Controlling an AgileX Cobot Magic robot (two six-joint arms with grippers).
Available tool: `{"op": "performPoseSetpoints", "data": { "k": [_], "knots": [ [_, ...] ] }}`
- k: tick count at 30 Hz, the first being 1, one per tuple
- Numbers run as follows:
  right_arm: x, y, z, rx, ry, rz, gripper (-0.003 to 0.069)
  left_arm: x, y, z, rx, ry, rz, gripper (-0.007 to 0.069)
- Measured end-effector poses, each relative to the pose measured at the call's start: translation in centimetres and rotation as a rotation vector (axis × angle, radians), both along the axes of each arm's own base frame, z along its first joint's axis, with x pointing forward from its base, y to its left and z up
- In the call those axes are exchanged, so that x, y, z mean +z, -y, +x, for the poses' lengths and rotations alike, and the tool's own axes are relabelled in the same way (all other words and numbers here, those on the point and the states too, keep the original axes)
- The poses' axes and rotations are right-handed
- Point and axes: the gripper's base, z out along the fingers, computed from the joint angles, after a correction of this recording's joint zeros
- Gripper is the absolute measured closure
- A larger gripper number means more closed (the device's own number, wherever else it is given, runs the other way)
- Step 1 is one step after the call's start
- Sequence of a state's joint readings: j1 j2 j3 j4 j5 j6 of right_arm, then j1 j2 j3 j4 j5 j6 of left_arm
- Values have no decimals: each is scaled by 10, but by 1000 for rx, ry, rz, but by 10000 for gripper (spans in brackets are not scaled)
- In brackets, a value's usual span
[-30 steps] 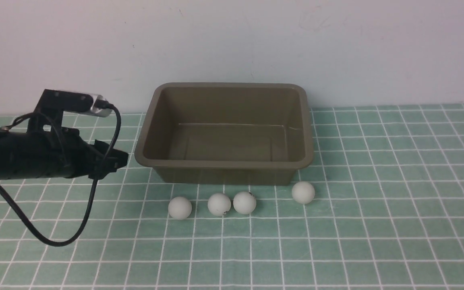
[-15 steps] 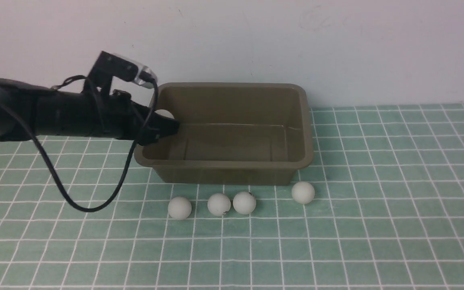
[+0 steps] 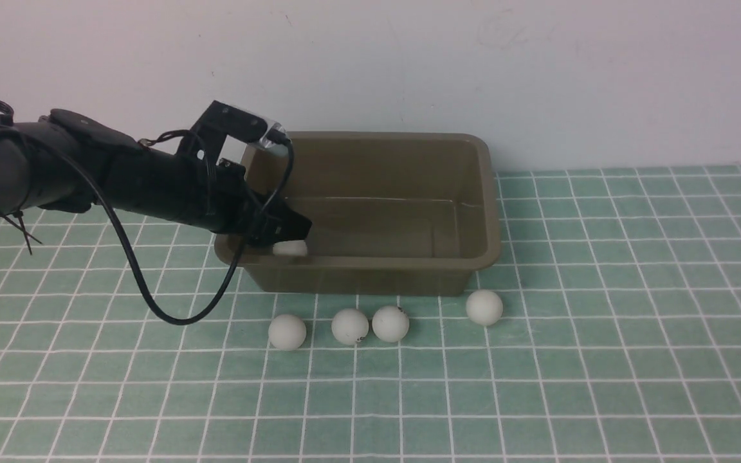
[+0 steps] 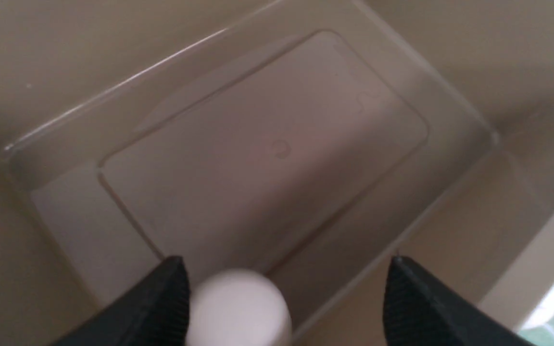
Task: Put the table tennis balls in the box on the green coffee tablecloth.
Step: 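Drop the ball into the bin, then reach for and grasp a ping pong ball on the table beside the basket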
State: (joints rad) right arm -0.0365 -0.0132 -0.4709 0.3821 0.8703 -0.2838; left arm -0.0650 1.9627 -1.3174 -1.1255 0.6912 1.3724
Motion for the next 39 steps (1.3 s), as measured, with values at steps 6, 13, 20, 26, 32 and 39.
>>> {"op": "performPoseSetpoints", "data": {
  "k": [6, 13, 20, 26, 32, 39],
  "knots": [
    [0, 0, 0, 0, 0, 0, 270, 23, 5, -12, -55, -17, -62, 161],
    [0, 0, 0, -3, 1, -4, 270, 61, 3, -35, -128, -67, -156, 228],
    [0, 1, 0, -8, 2, -11, 270, 72, -14, -56, -143, -207, -86, 230],
    [-1, 4, 1, -34, 1, -51, 270, 101, -25, -79, -85, -216, 45, 230],
    [-2, 5, 1, -49, -1, -75, 270, 117, -28, -117, -37, -241, 62, 230],
    [-1, 6, 1, -52, 0, -79, 270, 88, -24, -159, 38, -266, 14, 230]
  ]
}}
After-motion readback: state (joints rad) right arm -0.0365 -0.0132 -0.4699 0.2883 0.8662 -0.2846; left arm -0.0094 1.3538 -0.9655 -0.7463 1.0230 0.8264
